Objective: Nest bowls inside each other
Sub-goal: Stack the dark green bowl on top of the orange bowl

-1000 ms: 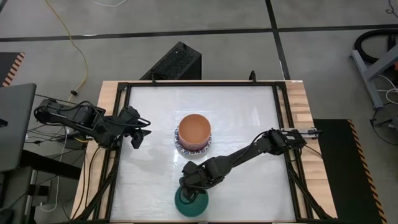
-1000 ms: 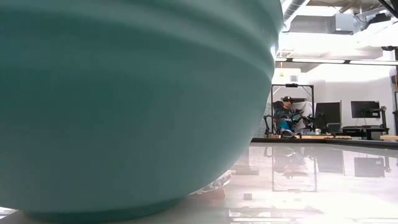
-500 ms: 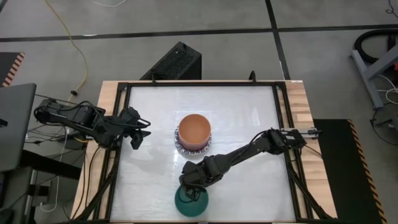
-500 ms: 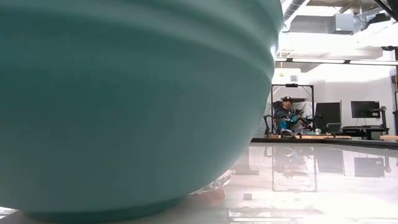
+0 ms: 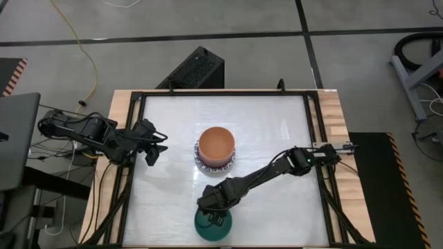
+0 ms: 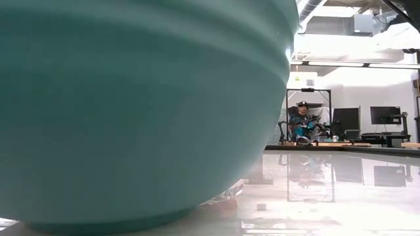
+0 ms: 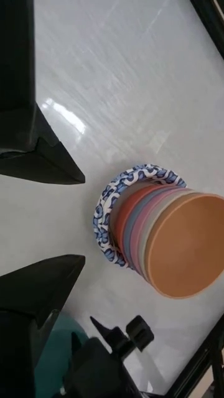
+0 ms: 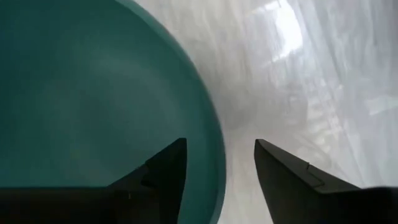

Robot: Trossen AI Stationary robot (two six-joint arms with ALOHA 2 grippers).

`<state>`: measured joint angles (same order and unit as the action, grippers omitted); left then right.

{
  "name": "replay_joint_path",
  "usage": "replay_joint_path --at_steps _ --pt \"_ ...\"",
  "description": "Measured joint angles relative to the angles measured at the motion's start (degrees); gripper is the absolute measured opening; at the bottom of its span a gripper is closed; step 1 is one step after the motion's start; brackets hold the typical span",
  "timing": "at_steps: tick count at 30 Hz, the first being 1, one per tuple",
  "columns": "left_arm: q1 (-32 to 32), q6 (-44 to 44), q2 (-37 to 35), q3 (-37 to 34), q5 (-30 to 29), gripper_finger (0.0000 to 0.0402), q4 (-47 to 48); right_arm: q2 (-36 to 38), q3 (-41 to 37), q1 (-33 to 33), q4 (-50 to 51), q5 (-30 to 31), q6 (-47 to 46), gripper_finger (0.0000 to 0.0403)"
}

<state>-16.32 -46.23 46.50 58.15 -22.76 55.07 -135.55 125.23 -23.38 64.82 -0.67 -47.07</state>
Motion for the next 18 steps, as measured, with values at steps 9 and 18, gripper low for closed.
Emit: replay_joint_path --at_steps 9,18 --pt "0.0 -0.1 0.0 -0.3 1.1 0.0185 -0.1 -0.7 0.1 0.0 -0.2 -1.8 1.7 0.0075" --pt "0.0 -1.1 0.0 -2.7 3.7 0.0185 -0.1 -0.3 0.1 0.3 1.3 -2.6 2.1 0.0013"
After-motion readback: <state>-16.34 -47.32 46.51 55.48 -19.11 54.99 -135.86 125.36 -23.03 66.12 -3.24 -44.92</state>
